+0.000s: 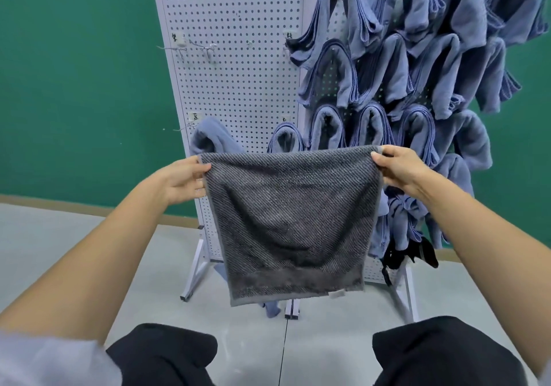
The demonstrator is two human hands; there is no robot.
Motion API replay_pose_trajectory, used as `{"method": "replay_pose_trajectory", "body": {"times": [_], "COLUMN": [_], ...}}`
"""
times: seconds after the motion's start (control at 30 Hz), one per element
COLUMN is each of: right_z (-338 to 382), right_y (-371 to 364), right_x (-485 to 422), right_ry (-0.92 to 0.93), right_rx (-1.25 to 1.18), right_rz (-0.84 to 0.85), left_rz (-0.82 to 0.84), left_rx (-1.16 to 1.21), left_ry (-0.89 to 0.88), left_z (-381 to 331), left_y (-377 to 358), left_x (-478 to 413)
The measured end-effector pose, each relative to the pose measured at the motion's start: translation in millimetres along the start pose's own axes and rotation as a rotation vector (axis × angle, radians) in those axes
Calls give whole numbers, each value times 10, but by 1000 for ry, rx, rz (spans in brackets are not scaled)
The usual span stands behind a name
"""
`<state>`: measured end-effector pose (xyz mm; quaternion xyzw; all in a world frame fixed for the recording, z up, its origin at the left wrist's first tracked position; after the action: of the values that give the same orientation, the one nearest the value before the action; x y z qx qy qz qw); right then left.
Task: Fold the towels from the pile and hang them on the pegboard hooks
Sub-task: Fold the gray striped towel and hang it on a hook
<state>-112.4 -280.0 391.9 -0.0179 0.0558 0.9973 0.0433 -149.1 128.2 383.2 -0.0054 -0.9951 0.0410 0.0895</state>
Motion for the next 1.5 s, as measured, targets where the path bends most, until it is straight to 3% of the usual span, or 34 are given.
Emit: {"method": "replay_pose_trajectory", "body": {"times": [0.1, 0.23, 0.4, 0.57, 0.8, 0.9, 0.97, 1.03, 1.17, 1.27, 1.37, 1.43, 1.5], "right_z": [42, 58, 12, -69, -94, -47, -37, -78, -280, -350, -365, -362, -389], "right_y": [-9, 14, 84, -8, -73, -147, -231, -307, -325, -321, -258, -175, -89], "right_x": [-5, -39, -24, -44, -66, -59, -23, 8, -76, -100, -166, -184, -174], "right_ry": [16, -11, 45, 122, -2, -31, 9, 72, 261, 334, 363, 379, 313], "right_rx": [-122, -352, 37, 350, -2, -118, -18, 239, 869, 929, 874, 789, 535], "right_rz": [-103, -69, -183, -153, -128, 33, 168, 243, 219, 146, 70, 60, 58], "left_rz": [-56, -98, -239, -339, -262, -228, -205, -178, -162, -207, -271, -257, -213], "left_rx": [7, 27, -353, -352, -169, -191, -344, -559, -1100, -1213, -1170, -924, -626], "left_ry": [-42, -26, 6, -22, 43, -18, -66, -112, -210, -316, -332, -291, -241], "left_z": [-37, -79, -57, -25, 64, 43, 62, 110, 236, 263, 264, 296, 329], "left_y": [-42, -69, -15, 16, 163, 121, 76, 41, 64, 82, 190, 312, 339], "left_x": [-13, -37, -59, -83, -169, -154, -152, -166, -244, -287, -305, -316, -264]}}
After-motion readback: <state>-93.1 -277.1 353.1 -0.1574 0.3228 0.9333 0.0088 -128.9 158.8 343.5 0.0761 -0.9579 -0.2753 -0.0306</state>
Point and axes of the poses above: each hand's wrist, its own x-axis away from the middle knuckle, its own y-axis out of the back of the hand, z = x × y, the point moved 3 cm from there along -x, towards the middle knuckle, and after that the axes turned 4 degrees about -x, right-handed, at the moved point
